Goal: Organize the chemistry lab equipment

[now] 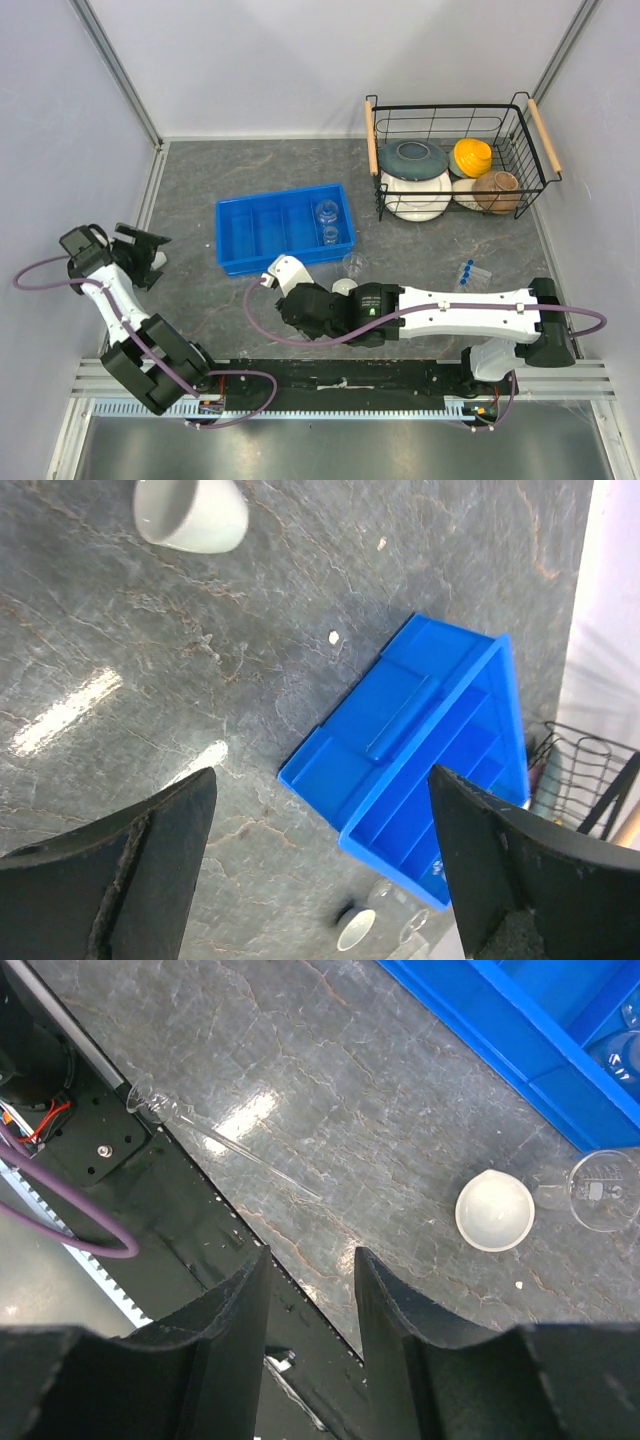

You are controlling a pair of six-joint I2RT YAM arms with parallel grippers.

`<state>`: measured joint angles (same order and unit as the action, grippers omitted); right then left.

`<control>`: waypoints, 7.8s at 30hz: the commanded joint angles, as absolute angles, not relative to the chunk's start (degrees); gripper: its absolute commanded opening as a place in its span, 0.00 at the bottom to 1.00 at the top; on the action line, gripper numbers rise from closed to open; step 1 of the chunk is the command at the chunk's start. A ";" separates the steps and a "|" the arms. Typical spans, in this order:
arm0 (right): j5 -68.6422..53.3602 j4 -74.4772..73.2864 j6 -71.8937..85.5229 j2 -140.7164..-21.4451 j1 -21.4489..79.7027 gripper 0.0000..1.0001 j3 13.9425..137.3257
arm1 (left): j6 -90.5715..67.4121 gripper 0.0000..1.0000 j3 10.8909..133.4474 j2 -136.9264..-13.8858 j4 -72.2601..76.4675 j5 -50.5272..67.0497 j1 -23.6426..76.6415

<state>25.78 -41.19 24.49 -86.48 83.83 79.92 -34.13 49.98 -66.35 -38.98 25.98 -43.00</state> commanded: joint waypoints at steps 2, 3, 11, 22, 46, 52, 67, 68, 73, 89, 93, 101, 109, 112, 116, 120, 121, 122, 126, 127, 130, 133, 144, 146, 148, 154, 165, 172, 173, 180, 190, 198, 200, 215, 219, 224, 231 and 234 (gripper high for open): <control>26.90 -42.72 25.14 -87.45 85.17 0.46 82.53 | -37.53 0.92 47.03 -65.48 -32.96 33.57 -49.47; 26.63 -42.71 24.96 -87.36 85.34 0.45 81.92 | -38.23 0.92 46.59 -65.30 -32.35 33.92 -50.09; 24.09 -39.64 21.98 -86.84 85.34 0.45 77.87 | -41.65 0.91 40.35 -59.77 -25.06 34.19 -55.45; 19.95 -35.77 20.48 -86.92 85.34 0.45 73.04 | -43.59 0.91 35.95 -59.58 -18.03 28.31 -56.86; 16.44 -32.69 17.23 -88.51 83.76 0.45 72.16 | -44.91 0.86 37.71 -74.44 -6.07 28.83 -55.46; 16.17 -32.70 17.23 -88.59 83.23 0.45 72.07 | -46.84 0.84 38.06 -78.04 -2.29 27.78 -51.86; 15.21 -32.70 16.79 -88.68 81.39 0.45 72.59 | -46.85 0.83 42.71 -83.85 -2.02 24.96 -48.69; 15.12 -32.70 16.79 -89.03 81.39 0.45 72.68 | -46.50 0.83 43.76 -83.85 -2.98 24.61 -48.69; 14.94 -32.69 16.52 -89.65 81.21 0.45 73.65 | -45.26 0.83 46.23 -85.16 -4.04 23.91 -48.43; 14.77 -32.70 17.05 -91.58 80.95 0.45 74.88 | -45.44 0.81 48.25 -91.32 -1.50 23.29 -45.79; 14.77 -32.61 17.66 -91.76 80.95 0.45 74.80 | -45.09 0.81 48.43 -92.19 -0.88 24.26 -44.83; 14.50 -32.17 19.60 -90.09 80.95 0.43 73.13 | -45.26 0.76 46.76 -90.70 -0.97 24.17 -41.75; 14.15 -32.26 21.09 -87.63 81.04 0.40 71.54 | -44.91 0.62 45.53 -89.56 -2.81 24.34 -41.22; 14.50 -32.26 21.71 -86.93 81.21 0.39 70.93 | -44.74 0.51 45.44 -89.56 -3.69 24.26 -41.13; 15.20 -32.26 22.50 -86.31 81.83 0.37 70.14 | -44.56 0.35 45.35 -89.56 -4.48 23.73 -41.22; 15.73 -32.34 23.20 -85.87 82.26 0.36 69.79 | -44.30 0.14 45.44 -89.12 -5.18 23.64 -41.22; 15.82 -32.26 23.38 -85.78 82.44 0.36 69.70 | -44.12 0.06 45.53 -89.03 -5.36 23.64 -41.13; 16.08 -32.34 23.47 -85.69 82.53 0.36 69.61 | -44.03 0.02 45.35 -88.77 -5.54 23.56 -41.13; 16.61 -32.17 23.73 -85.26 82.88 0.36 69.35 | -43.51 0.02 44.65 -85.79 -5.45 23.20 -40.87; 16.70 -32.25 23.82 -85.34 83.05 0.36 69.26 | -43.07 0.02 44.65 -85.17 -5.62 23.03 -40.26; 17.14 -32.17 23.99 -84.99 83.23 0.36 69.00 | -42.72 0.02 44.56 -82.10 -6.50 23.46 -39.20; 17.84 -32.17 24.08 -84.55 83.41 0.35 68.56 | -42.37 0.02 45.00 -78.85 -7.73 25.39 -38.76; 31.26 -35.23 26.54 -80.95 83.23 0.33 68.82 | -34.82 0.02 55.80 -72.16 -20.47 35.76 -35.43; 33.74 -36.56 27.16 -80.34 82.36 0.33 69.43 | -33.49 0.02 58.95 -71.72 -23.97 35.68 -31.57; 35.94 -38.14 28.03 -78.58 79.74 0.33 69.35 | -31.91 0.02 61.07 -70.76 -26.18 34.90 -27.36; 34.45 -37.88 28.04 -71.38 66.83 0.44 67.68 | -28.13 0.02 71.09 -69.00 -35.41 29.54 -15.76; 28.21 -38.50 27.16 -66.62 48.79 0.75 68.03 | -23.13 0.02 81.82 -73.29 -43.50 12.33 10.09; 27.33 -37.97 26.81 -68.46 47.81 0.76 66.98 | -16.97 0.02 87.80 -84.71 -48.43 -3.24 22.84; 27.16 -37.27 26.89 -68.64 47.90 0.75 66.62 | -16.44 0.02 88.93 -86.03 -48.34 -4.21 23.37; 24.35 -33.31 26.81 -69.96 47.81 0.75 63.81 | -13.36 0.02 96.32 -98.60 -50.01 -12.04 24.87; 20.22 -31.38 26.98 -73.65 47.81 0.73 62.58 | -12.30 0.02 100.54 -109.42 -47.91 -12.04 28.21; 20.13 -31.46 26.81 -72.69 47.81 0.73 60.91 | -12.30 0.02 105.81 -118.81 -47.81 -8.35 29.97; 20.13 -31.55 26.63 -72.42 47.81 0.73 60.56 | -12.22 0.02 108.36 -120.66 -48.51 -8.26 30.06; 19.60 -31.20 25.66 -72.60 47.81 0.73 59.94 | -12.04 0.02 119.62 -127.88 -61.52 -10.54 30.41; 18.90 -30.76 25.75 -72.77 47.81 0.73 59.77 | -11.87 0.02 119.97 -127.97 -65.21 -11.60 30.41; 18.37 -30.15 25.93 -72.60 47.81 0.73 59.41 | -11.34 0.02 121.90 -129.37 -68.64 -14.05 30.41; 18.37 -30.15 25.93 -72.33 47.73 0.73 59.33 | -10.37 0.04 129.28 -134.73 -73.21 -14.24 30.41; 18.28 -30.15 25.93 -72.25 47.81 0.74 59.33 | -10.02 0.10 131.57 -136.40 -73.74 -13.97 30.41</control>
<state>18.24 -31.73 26.13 -73.45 47.99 59.44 -12.69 127.31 -134.28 -70.74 -13.02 30.09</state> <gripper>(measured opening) 0.736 0.072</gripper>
